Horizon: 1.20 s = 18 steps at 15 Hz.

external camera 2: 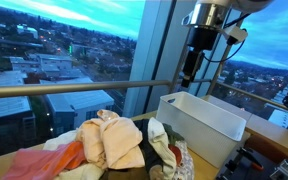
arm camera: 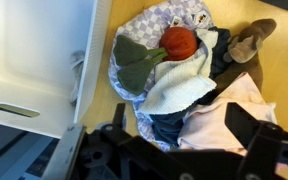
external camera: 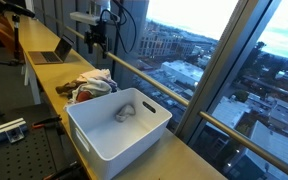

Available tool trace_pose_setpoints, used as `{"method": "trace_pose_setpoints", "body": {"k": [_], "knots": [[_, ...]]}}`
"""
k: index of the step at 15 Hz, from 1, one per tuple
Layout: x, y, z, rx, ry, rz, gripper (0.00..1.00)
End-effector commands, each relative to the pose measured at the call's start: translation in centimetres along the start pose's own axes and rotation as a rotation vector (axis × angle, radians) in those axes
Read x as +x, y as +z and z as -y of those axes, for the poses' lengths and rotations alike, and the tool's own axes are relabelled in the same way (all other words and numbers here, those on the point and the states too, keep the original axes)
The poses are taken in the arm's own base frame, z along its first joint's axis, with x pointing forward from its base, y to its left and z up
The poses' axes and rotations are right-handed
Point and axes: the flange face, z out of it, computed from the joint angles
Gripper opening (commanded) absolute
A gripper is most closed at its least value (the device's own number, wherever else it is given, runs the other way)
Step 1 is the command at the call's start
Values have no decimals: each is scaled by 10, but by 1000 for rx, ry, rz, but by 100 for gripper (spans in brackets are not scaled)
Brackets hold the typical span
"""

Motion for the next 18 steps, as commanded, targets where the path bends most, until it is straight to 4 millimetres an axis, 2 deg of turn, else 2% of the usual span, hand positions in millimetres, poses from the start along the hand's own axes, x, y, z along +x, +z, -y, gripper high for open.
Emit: {"method": "trace_pose_setpoints", "body": {"k": [1,4,5,8,10,13,18], "knots": [[0,1,2,0,-3,4,100],[0,1,4,0,-5,5,100],[-5,-2,-3,6,-1,-4,100],[-5,8,0,-41,-23,-31,100],[-1,23,11,-76,-54,-57,100],[10,56,36,-135,-104,-93,100],[49,100,86,-156,-127,-130,100]]}}
